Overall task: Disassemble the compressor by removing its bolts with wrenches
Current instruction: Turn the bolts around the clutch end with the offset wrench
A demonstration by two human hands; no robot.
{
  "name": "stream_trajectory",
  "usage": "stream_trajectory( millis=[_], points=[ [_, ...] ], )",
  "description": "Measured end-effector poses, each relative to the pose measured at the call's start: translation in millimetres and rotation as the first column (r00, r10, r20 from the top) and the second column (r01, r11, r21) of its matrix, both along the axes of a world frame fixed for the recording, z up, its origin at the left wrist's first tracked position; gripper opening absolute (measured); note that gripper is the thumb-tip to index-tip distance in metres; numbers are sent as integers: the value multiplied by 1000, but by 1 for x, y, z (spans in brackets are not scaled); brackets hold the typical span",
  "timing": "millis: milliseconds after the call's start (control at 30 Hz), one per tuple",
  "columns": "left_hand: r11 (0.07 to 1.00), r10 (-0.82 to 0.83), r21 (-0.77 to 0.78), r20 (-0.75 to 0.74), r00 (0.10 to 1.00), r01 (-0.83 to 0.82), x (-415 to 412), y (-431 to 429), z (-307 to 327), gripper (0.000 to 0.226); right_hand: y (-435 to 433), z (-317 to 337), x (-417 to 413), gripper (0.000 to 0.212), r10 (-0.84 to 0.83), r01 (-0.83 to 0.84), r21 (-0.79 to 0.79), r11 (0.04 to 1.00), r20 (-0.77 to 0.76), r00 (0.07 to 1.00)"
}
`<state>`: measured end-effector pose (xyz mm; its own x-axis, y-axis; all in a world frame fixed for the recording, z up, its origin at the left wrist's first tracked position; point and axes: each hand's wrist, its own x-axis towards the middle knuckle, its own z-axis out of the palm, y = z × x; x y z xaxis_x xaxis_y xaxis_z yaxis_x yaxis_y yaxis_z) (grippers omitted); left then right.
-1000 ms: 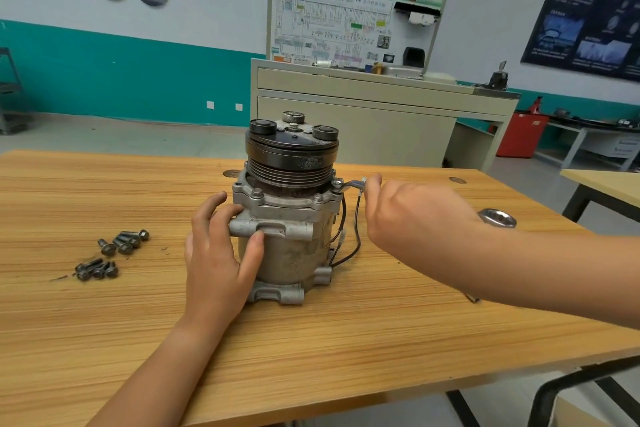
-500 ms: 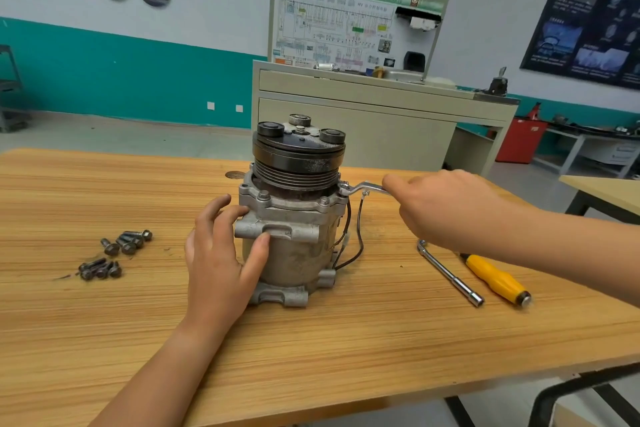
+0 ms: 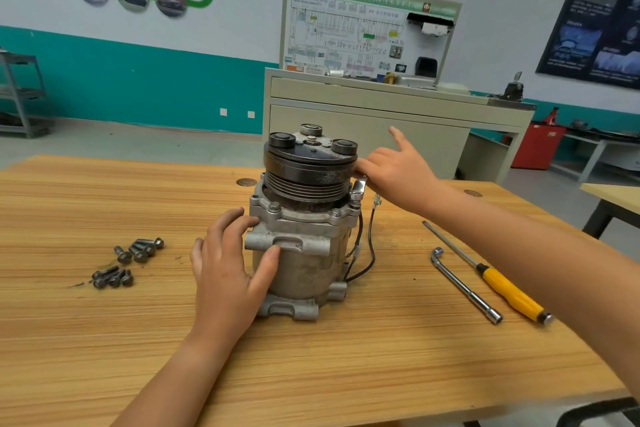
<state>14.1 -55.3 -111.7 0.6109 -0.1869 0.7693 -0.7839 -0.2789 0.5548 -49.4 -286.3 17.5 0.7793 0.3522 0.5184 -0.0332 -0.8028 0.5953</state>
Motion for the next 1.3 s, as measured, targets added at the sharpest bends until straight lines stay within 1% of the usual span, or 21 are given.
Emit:
stream_trajectory(
  millis=[67,133,200,267,300,367,433,500,533,567,600,700,800,900,967,1033,1133,1167,1200,1233,1300],
  points=[
    [1000,6,3,-1,1000,-6,-1,1,0,53,-2,-1,5,20,6,-7,88,996,13,1000],
    [1000,1,6,2,1000,-1,-1,1,0,52,-7,-2,0,27,-32,18,233,972,56,998],
    [1000,-8,5,1,1000,8,-1,1,0,52,-11,-1,-11,32,-126,60,446,893,118,985],
    [1000,-13,4,-6,1000,13,-1,1,0,53,-15,-3,-25,33,-239,112,661,742,104,965],
    [1000,-14,3,-10,1000,14,-1,1,1,53,-16,-6,-34,35,-251,104,756,646,82,964],
    [1000,-15,1,-10,1000,15,-1,1,0,53,-12,-20,-50,39,-221,-21,897,441,131,966],
    [1000,-14,-3,-1,1000,14,-1,1,0,52,-2,-34,-62,39,-219,-221,960,173,257,941],
    [1000,-10,-7,-3,1000,10,-1,0,-1,52,11,-46,-67,40,-271,-375,922,-99,338,901],
    [1000,-9,-9,-7,1000,9,-1,0,-1,52,17,-52,-67,40,-285,-413,888,-201,350,892],
    [1000,-9,-11,-10,1000,9,-1,1,-1,52,24,-60,-66,40,-287,-425,864,-269,350,892],
    [1000,-10,-11,-10,1000,10,-1,1,-1,52,30,-67,-64,40,-279,-424,851,-309,345,896],
    [1000,-6,-1,-1,1000,6,0,2,-2,51,45,-91,-60,39,-245,-410,824,-391,336,909],
    [1000,-5,1,2,1000,5,0,2,-2,50,52,-113,-58,39,-208,-379,838,-392,321,924],
    [1000,-15,-10,-10,1000,15,-1,2,-2,52,54,-127,-59,38,-158,-253,896,-365,208,965],
    [1000,-20,-14,-21,1000,19,-1,2,-1,52,54,-128,-61,43,-151,-161,946,-282,122,981],
    [1000,-24,-15,-26,999,23,-1,2,-1,53,55,-125,-66,46,-143,-101,974,-202,73,987],
    [999,-31,-18,-25,999,30,-1,2,0,54,56,-114,-77,42,-79,-20,989,-147,9,997],
    [999,-33,-20,-28,999,33,-1,2,0,54,57,-107,-82,36,-66,-12,994,-112,4,998],
    [999,-37,-20,-32,999,36,-1,2,0,53,57,-100,-87,32,-73,-8,999,-49,5,997],
    [999,-39,-21,-34,999,39,-1,2,0,53,57,-92,-93,32,-97,4,999,50,1,995],
    [999,-42,-24,-38,998,41,-2,2,0,53,56,-76,-104,41,-171,93,943,320,-39,985]
  ],
)
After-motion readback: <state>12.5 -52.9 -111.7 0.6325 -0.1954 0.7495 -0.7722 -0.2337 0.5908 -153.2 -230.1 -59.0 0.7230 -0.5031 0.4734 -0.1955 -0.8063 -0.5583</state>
